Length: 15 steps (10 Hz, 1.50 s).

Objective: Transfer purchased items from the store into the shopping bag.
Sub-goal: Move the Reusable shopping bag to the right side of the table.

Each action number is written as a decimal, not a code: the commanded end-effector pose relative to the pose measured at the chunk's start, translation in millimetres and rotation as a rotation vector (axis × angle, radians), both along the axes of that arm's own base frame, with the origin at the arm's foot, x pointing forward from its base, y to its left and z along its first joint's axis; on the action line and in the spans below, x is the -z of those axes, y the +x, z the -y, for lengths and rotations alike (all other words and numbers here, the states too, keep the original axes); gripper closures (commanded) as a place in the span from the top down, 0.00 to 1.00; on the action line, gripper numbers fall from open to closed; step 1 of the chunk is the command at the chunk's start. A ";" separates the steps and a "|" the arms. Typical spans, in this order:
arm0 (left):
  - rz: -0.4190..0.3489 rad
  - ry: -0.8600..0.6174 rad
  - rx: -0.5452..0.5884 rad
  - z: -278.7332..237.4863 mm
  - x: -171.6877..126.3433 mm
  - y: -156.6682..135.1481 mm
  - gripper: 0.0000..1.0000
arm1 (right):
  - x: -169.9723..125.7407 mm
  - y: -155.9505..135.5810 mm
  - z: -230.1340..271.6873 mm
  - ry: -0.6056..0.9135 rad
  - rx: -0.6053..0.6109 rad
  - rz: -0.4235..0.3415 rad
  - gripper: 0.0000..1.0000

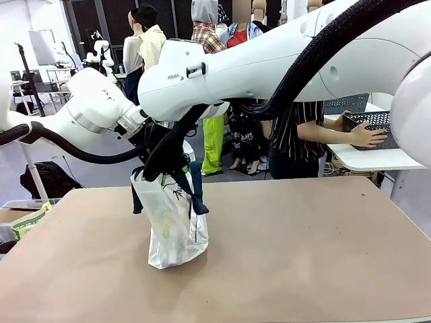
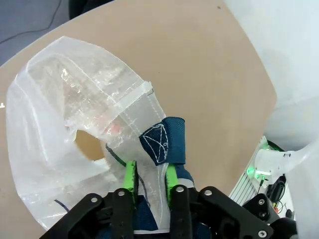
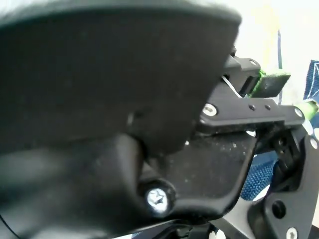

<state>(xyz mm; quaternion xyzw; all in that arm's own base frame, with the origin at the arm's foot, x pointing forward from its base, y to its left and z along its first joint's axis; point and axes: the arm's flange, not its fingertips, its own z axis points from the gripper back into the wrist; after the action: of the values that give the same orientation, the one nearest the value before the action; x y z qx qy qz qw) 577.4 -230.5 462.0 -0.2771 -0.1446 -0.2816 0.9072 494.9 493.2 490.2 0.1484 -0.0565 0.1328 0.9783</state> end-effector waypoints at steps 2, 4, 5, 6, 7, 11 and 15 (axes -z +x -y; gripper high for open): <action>0.005 0.031 -0.045 9.5 -3.1 -1.9 0.00 | 6.7 -13.6 -10.8 -0.007 -0.002 0.031 0.00; 0.001 0.040 -0.056 8.6 -2.6 -1.1 0.00 | 6.7 -12.8 -10.5 -0.007 0.000 0.030 0.00; -0.002 0.043 -0.057 8.2 -2.7 -1.1 0.00 | 6.6 -12.6 -10.6 -0.006 0.002 0.029 0.00; -0.001 0.043 -0.057 7.7 -2.6 -1.3 0.00 | 6.8 -12.5 -10.9 -0.005 0.003 0.030 0.00; -0.003 0.043 -0.059 7.3 -2.6 -1.6 0.00 | 6.9 -12.7 -10.8 -0.005 0.006 0.031 0.00; -0.007 0.041 -0.061 6.1 -2.0 -1.4 0.00 | 6.7 -13.7 -10.6 0.001 0.006 0.038 0.00; -0.008 0.035 -0.063 4.7 -1.2 -2.1 0.00 | 5.1 -15.7 -9.5 0.007 -0.003 0.029 0.52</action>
<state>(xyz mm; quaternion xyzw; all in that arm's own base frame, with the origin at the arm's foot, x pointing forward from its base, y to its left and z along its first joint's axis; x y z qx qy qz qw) 578.3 -228.6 462.7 -0.2716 -0.1427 -0.2641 0.9144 491.2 497.9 489.7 0.1513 -0.0594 0.1304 0.9780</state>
